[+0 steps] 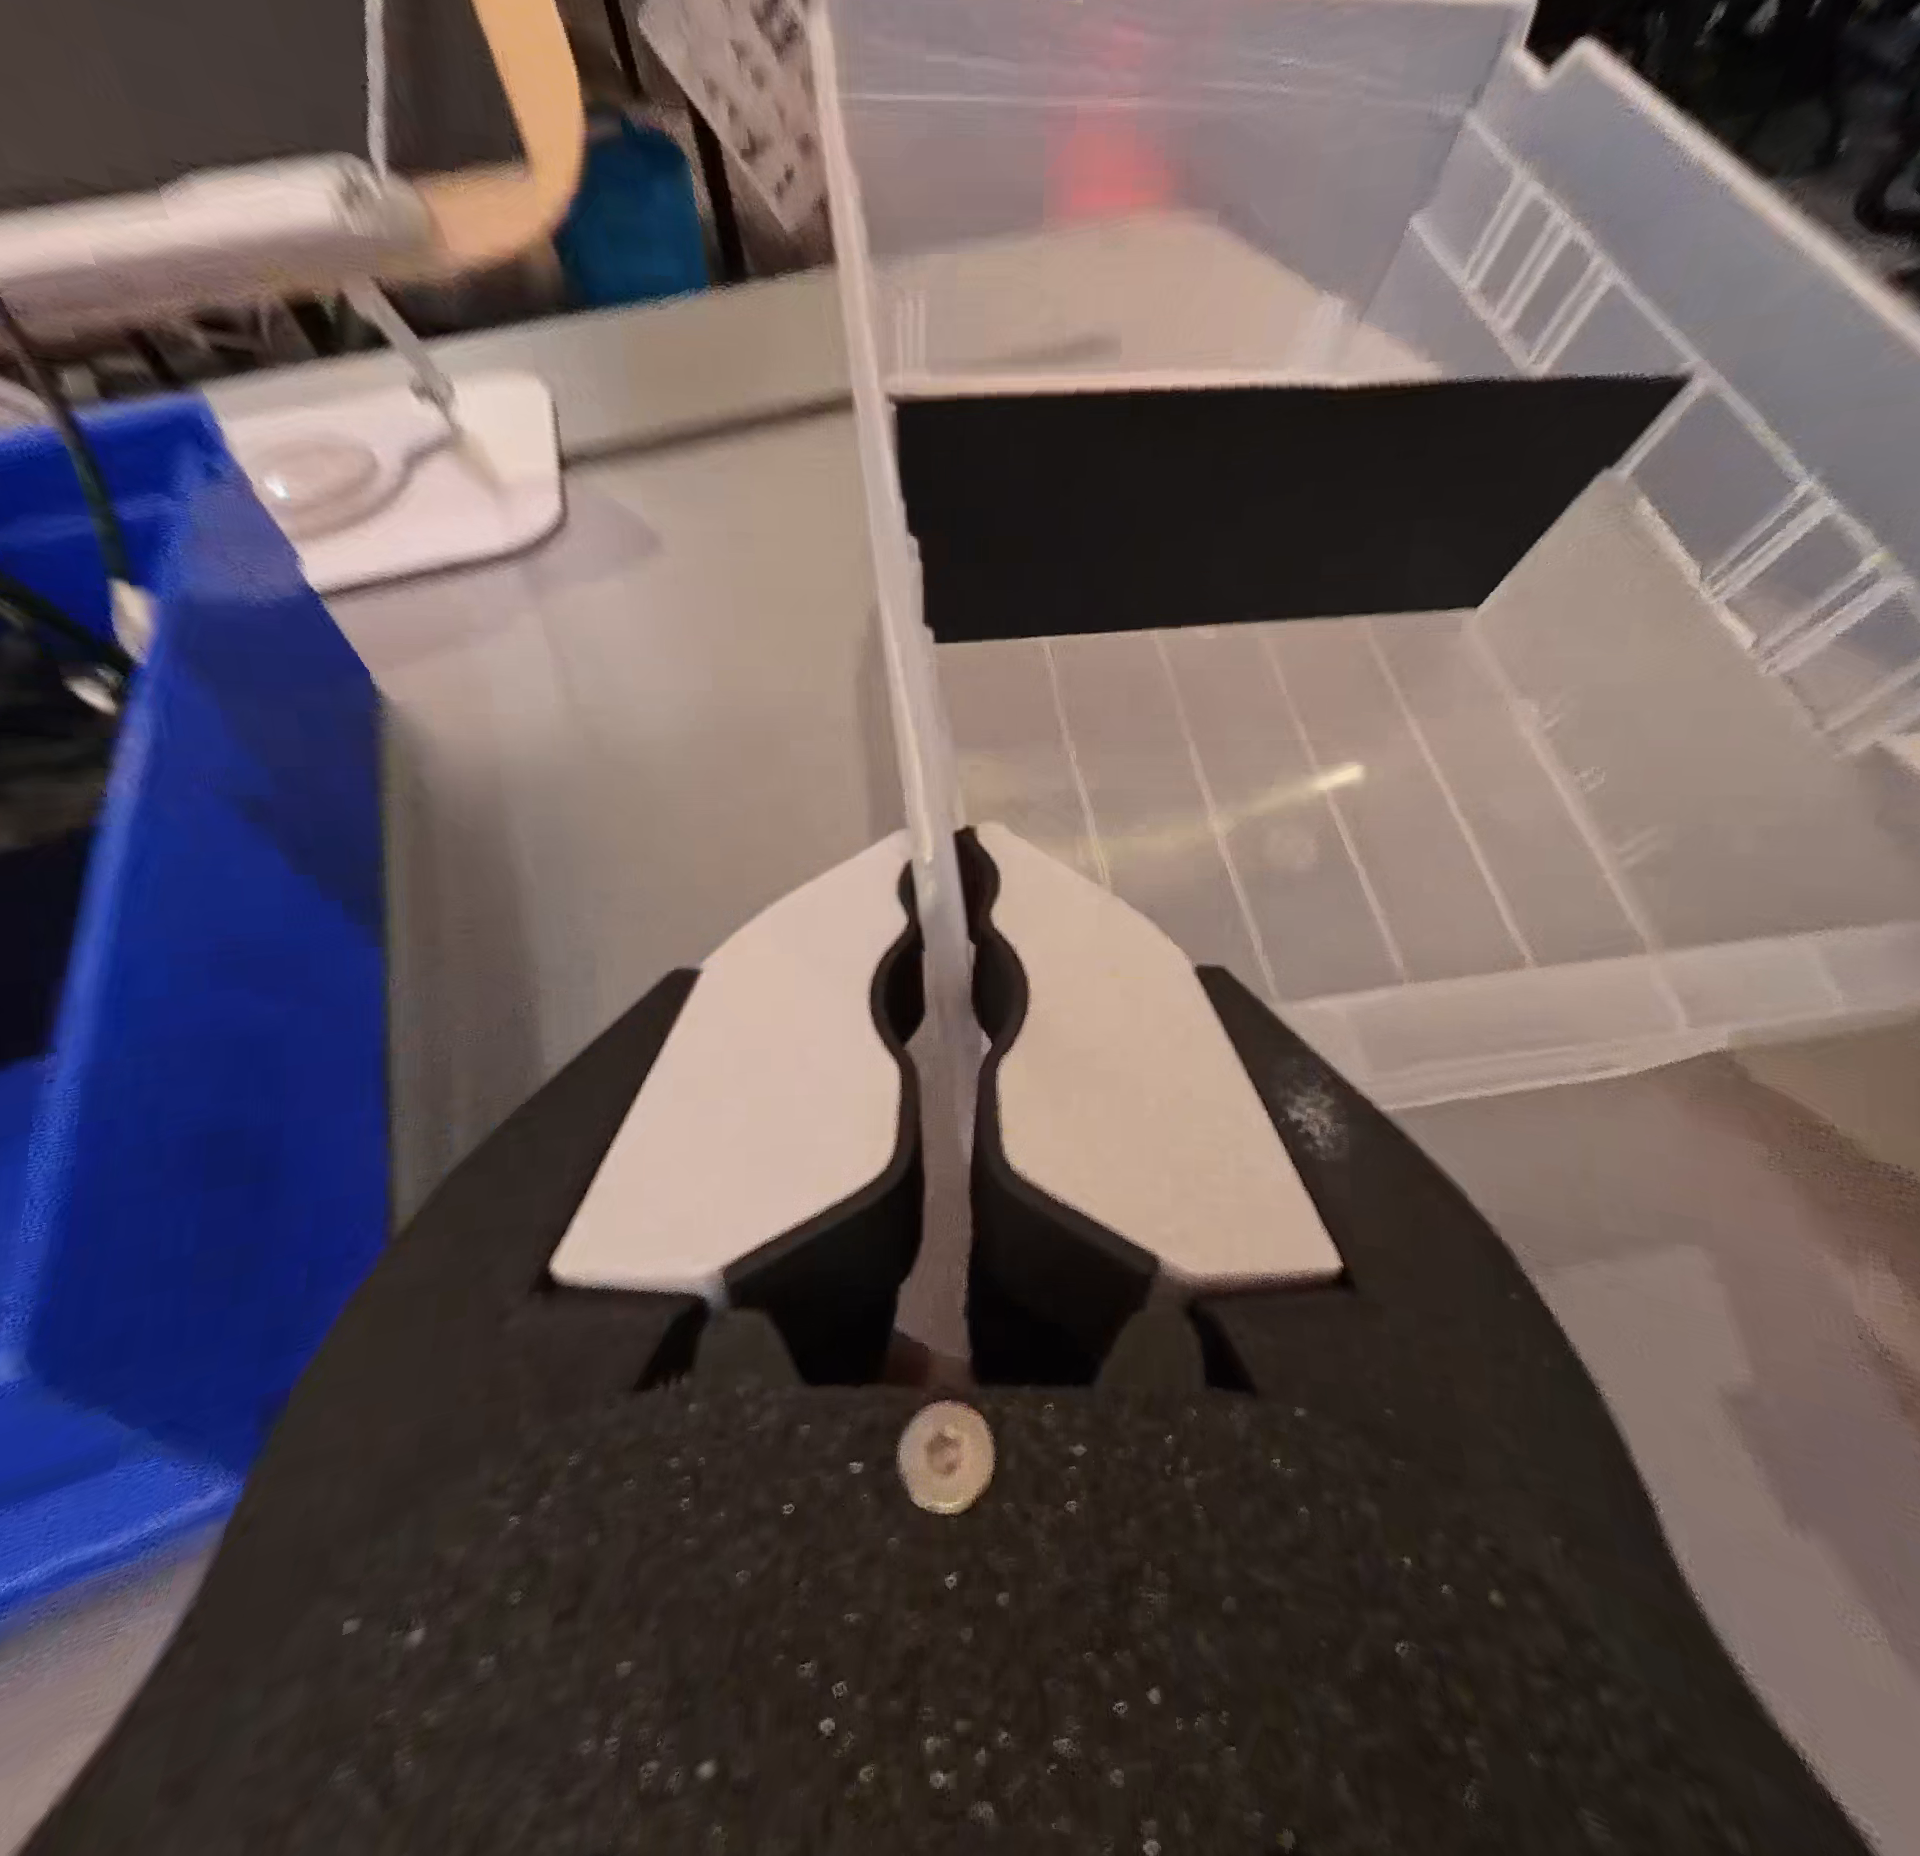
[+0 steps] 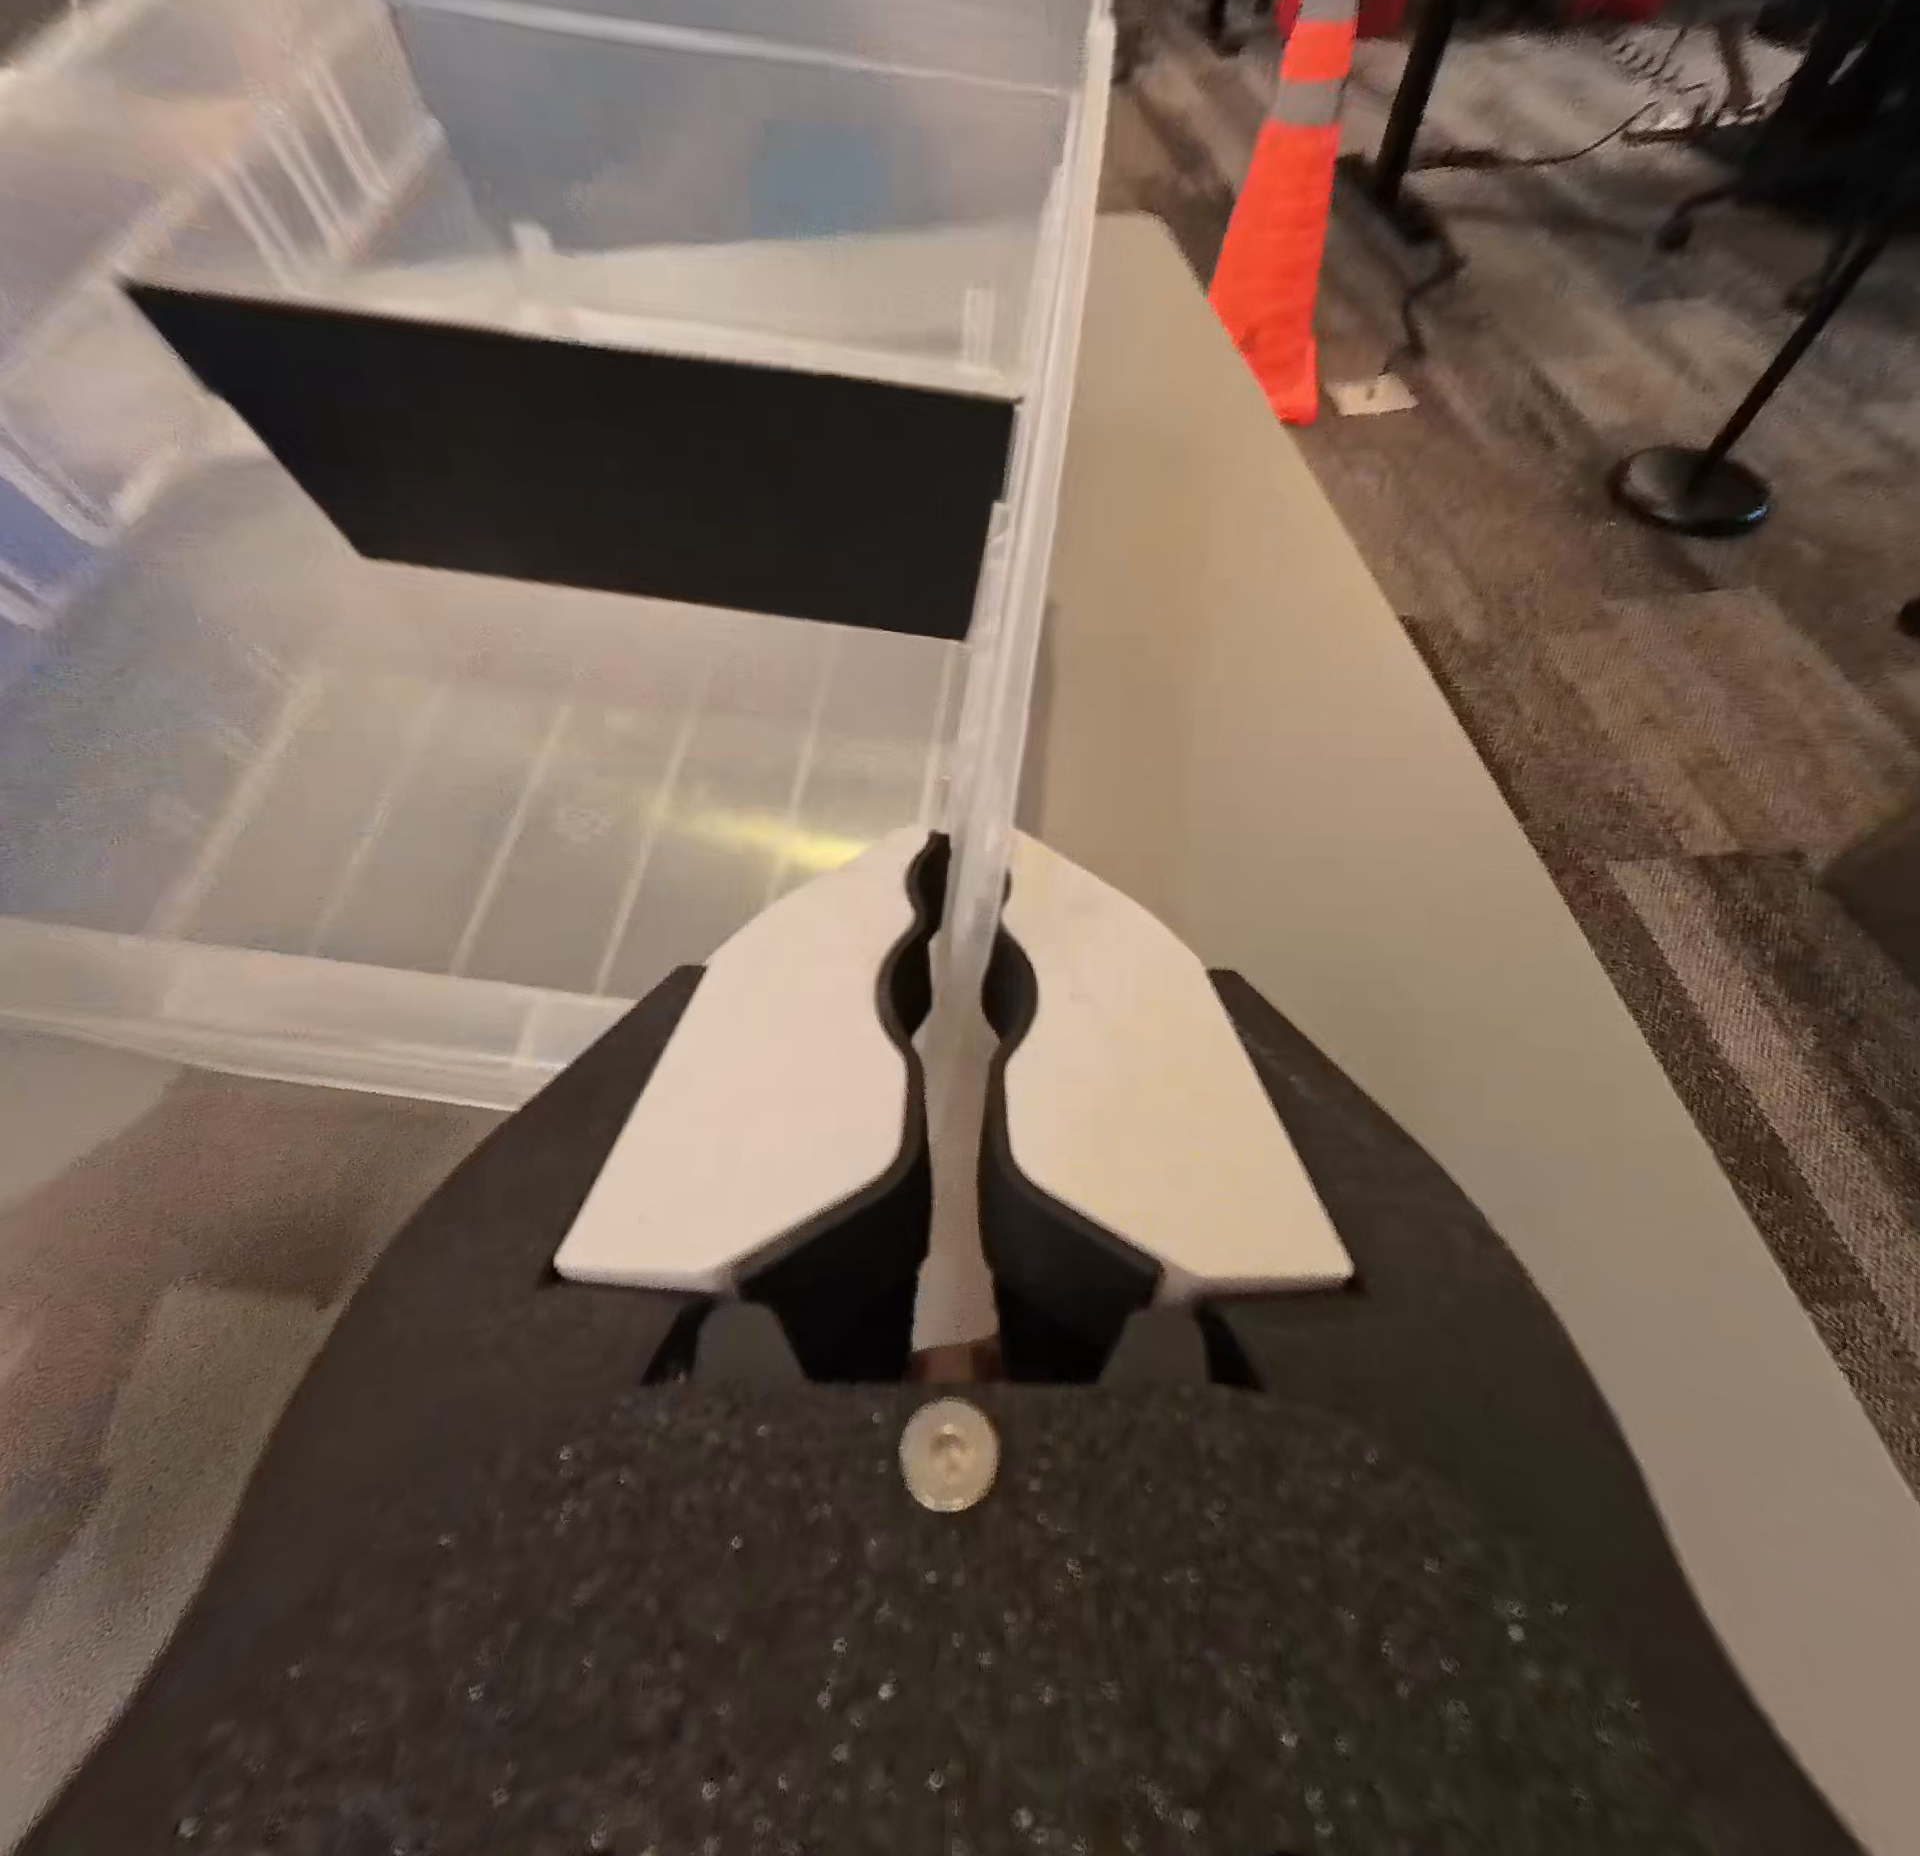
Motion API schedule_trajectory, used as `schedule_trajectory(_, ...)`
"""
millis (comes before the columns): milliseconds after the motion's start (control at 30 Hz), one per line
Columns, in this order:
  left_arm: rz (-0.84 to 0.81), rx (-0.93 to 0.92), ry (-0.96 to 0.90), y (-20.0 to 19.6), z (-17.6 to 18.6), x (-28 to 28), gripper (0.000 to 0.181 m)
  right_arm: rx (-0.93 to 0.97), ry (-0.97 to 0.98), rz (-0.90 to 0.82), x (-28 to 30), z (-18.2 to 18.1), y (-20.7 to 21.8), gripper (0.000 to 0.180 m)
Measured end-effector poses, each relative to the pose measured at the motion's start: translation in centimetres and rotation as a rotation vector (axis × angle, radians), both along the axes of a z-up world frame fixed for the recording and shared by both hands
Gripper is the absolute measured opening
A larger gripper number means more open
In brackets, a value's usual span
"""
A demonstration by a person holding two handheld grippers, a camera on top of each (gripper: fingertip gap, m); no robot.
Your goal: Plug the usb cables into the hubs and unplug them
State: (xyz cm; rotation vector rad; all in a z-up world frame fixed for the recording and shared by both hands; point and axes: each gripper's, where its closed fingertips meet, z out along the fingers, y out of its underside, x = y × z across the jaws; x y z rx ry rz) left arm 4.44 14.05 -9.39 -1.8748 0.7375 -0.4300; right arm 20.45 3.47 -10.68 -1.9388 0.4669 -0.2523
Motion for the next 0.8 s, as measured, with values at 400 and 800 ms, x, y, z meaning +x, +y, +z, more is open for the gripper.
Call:
schedule_trajectory(400,-0.032,-0.118,-0.003,1.0,-4.2,-0.7,0.012,-0.13,0.03,0.071,0.5,-3.0,3.7,0.003)
schedule_trajectory(800,-0.252,0.066,-0.079,-0.1,5.8,-16.0,0.024,0.032,0.021,-0.031,2.8,1.1,2.9,0.03)
